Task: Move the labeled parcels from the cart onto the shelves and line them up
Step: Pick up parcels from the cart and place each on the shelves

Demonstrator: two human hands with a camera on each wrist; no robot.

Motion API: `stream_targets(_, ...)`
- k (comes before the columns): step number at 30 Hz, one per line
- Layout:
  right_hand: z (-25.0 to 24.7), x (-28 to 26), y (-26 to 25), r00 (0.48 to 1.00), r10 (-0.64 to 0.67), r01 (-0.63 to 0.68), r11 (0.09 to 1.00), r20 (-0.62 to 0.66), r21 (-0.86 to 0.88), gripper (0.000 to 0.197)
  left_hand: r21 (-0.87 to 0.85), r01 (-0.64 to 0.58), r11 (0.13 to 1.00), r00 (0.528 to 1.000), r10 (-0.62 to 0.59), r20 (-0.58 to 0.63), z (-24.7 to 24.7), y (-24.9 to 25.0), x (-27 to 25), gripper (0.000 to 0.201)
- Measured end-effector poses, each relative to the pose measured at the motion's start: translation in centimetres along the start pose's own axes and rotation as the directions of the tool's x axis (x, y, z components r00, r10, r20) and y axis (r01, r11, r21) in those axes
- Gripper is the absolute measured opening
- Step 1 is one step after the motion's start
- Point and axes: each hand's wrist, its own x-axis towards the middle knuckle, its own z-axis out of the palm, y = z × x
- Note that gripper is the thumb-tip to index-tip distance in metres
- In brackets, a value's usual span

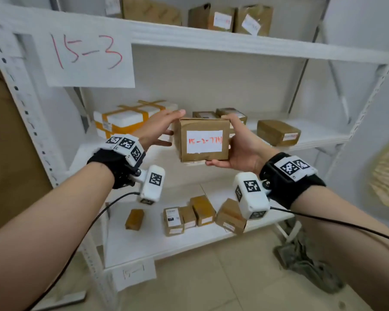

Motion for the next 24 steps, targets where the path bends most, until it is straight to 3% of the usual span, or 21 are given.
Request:
stream_targets(4,0.3,1.0,-2.5,0.994,-0.108,0.108,0.994,-0.019,0.002,0.05,-0.057,0.085,0.995,0.996,-0.083,0.028,-0.7,1.5,1.5,0.069)
stream_targets(7,-0.5,2.4,-4.0,0.991,-0.137,0.137,0.991,0.002,-0.006,0.063,-0.147,0.143,0.979,0.988,-0.133,0.077,0.0,2.4,3.2,0.085)
stream_targets(10,-2.2,3.9,-5.3,0.988,-0.157,0.157,0.988,0.005,-0.01,0.065,-0.214,0.144,0.966,0.986,-0.122,0.116,1.8,3.2,5.6,0.072)
stream_targets(15,-7.4,7.5,-7.2,0.984,-0.179,0.179,0.984,-0.019,-0.018,0.046,-0.175,0.155,0.972,0.981,-0.129,0.147,5.7,4.0,11.1,0.067)
stream_targets(19,-13.6,10.7,-9.1,0.984,-0.174,0.173,0.984,-0.048,-0.039,0.049,-0.145,0.186,0.972,0.97,-0.158,0.185,10.3,4.8,16.6,0.073)
stream_targets(24,-21.8,14.8,-12.6,0.977,-0.202,0.194,0.975,-0.068,-0.109,0.063,-0.246,0.199,0.949,0.968,-0.151,0.203,16.4,5.3,24.1,0.075)
